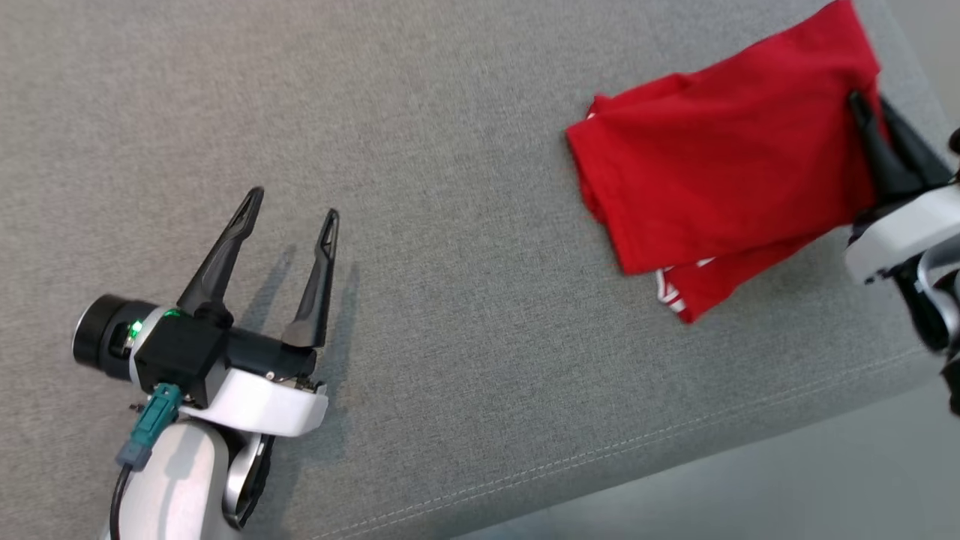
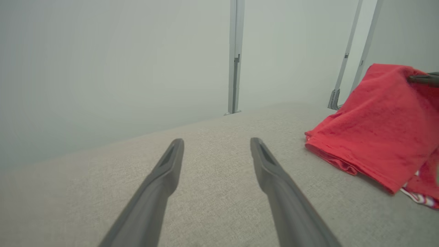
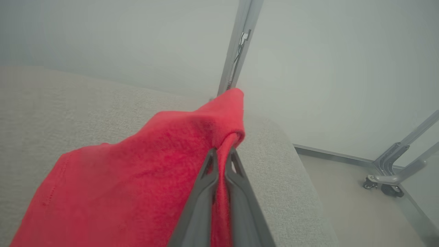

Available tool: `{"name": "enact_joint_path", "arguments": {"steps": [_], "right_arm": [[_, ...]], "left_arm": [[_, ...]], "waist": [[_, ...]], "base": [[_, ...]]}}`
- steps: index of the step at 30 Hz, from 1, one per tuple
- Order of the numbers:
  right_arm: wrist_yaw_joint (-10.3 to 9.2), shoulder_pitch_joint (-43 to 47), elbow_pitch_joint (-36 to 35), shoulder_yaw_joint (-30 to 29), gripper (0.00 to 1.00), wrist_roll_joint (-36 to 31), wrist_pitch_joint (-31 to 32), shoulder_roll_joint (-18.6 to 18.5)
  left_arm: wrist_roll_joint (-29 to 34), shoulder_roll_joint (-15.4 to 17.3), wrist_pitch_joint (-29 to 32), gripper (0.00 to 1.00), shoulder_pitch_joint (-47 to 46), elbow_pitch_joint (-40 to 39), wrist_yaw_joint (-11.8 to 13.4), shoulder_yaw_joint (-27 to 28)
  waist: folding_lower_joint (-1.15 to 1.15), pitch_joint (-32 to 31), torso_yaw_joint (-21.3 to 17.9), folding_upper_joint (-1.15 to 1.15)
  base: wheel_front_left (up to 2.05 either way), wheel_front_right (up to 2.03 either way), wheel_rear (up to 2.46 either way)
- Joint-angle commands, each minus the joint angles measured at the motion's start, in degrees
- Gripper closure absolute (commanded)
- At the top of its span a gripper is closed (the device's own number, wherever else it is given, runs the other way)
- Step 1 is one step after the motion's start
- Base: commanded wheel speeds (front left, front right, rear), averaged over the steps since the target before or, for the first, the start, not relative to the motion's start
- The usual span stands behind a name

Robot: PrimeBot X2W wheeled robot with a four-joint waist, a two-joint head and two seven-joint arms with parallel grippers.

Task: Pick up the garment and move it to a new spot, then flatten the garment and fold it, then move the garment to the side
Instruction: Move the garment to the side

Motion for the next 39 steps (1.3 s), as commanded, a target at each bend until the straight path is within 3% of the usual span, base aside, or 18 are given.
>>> {"name": "enact_joint_path", "arguments": {"steps": [1,6,14,15,16,17,23,29,33,39], "right_arm": [[0.06,-2.2,2.1,-0.4,1.00,0.2,-1.3,-1.9],[0.06,-7.6,9.7,-3.7,1.00,-0.7,-1.9,-2.5],[0.06,-10.6,13.1,-12.9,1.00,-6.0,-2.0,-1.8],[0.06,-10.8,13.7,-14.5,0.69,-7.0,-2.0,-1.8],[0.06,-11.0,14.6,-16.3,0.58,-8.0,-2.0,-1.7],[0.06,-11.1,15.3,-17.8,0.02,-8.8,-2.0,-1.2],[0.06,-9.8,11.4,-26.7,0.00,-15.2,-2.0,2.6],[0.06,-5.0,-1.6,-25.2,0.00,-16.4,-2.0,7.9],[0.06,0.7,-13.3,-22.0,0.00,-15.4,-2.0,11.2],[0.06,8.8,-22.8,-19.0,0.00,-14.8,-2.0,14.4]], "left_arm": [[0.7,1.1,0.3,0.00,-2.9,-2.0,-0.6,0.9],[1.2,2.0,1.5,0.00,-5.7,-3.5,-1.6,-1.2],[1.9,3.9,3.3,0.00,-8.4,-5.7,-2.4,-3.2],[2.0,4.1,3.5,0.00,-8.6,-6.0,-2.4,-3.4],[2.1,4.4,3.8,0.00,-8.9,-6.3,-2.5,-3.6],[2.2,4.6,3.9,0.00,-9.1,-6.6,-2.5,-3.7],[2.2,5.6,4.9,0.00,-9.1,-7.5,-2.5,-4.2],[1.4,5.7,4.5,0.00,-7.8,-6.3,-1.9,-3.8],[0.6,4.6,2.8,0.00,-7.0,-4.7,-1.1,-4.1],[-0.7,2.8,0.3,0.00,-5.3,-2.3,0.8,-3.6]], "waist": [[0.00,2.9,-1.0,0.00],[0.00,6.6,-1.4,0.00],[0.00,9.9,-1.4,0.00],[0.00,10.3,-1.4,0.00],[0.00,10.5,-1.3,0.00],[0.00,10.7,-1.3,0.00],[0.00,11.0,-1.9,0.00],[0.00,8.0,-2.1,0.00],[0.00,5.1,0.5,0.00],[0.00,1.6,6.4,0.00]], "base": [[0.00,0.00,0.00],[0.00,0.00,0.00],[0.00,0.00,0.00],[0.00,0.00,0.00],[0.00,0.00,0.00],[0.00,0.00,0.00],[0.00,0.00,0.00],[0.00,0.00,0.00],[0.00,0.00,0.00],[0.00,0.00,0.00]]}}
